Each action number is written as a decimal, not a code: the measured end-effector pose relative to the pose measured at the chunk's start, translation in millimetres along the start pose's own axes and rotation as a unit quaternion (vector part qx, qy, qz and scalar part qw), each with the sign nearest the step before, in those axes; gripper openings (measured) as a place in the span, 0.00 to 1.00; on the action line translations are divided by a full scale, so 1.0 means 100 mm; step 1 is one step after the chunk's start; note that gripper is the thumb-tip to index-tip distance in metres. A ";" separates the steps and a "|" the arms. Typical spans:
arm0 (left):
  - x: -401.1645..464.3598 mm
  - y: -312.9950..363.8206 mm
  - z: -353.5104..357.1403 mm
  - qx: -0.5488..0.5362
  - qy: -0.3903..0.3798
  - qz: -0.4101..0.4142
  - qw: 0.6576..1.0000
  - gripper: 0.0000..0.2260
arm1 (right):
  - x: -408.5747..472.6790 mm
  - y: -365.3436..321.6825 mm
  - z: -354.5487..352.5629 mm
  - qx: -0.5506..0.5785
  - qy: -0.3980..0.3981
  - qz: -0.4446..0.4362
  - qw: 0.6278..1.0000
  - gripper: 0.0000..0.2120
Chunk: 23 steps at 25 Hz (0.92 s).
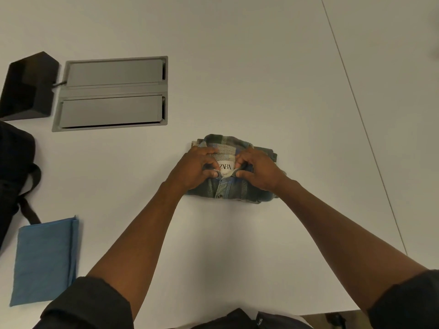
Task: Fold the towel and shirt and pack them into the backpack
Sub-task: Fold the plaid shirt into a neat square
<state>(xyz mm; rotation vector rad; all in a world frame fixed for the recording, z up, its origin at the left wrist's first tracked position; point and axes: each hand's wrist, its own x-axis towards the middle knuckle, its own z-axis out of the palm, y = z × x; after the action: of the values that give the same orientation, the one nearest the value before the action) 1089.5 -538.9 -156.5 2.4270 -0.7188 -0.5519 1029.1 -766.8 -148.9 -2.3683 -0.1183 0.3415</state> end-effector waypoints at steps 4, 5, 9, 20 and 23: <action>-0.01 0.09 0.14 0.046 0.116 0.015 0.992 0.08 | 0.00 -0.08 0.09 -0.024 0.066 -0.003 0.998 0.08; -0.01 0.09 0.19 0.035 0.129 0.004 0.991 0.08 | 0.00 -0.10 0.12 -0.036 0.076 0.002 0.996 0.09; -0.08 0.02 0.27 -0.080 0.096 -0.029 0.992 0.09 | -0.02 -0.17 0.17 -0.106 0.115 0.024 0.987 0.14; -0.33 0.07 0.36 -0.015 0.185 -0.037 0.982 0.25 | -0.32 -0.17 0.25 -0.119 0.197 0.047 0.972 0.25; -0.43 -0.05 0.34 0.002 0.199 -0.107 0.974 0.39 | -0.65 -0.02 0.29 -0.218 0.205 0.089 0.950 0.32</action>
<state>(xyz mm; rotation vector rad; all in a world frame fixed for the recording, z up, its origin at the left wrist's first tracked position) 1040.6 -522.3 -176.1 2.5231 -0.2909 -0.1298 959.1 -757.9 -153.6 -2.8408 0.2407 -0.1153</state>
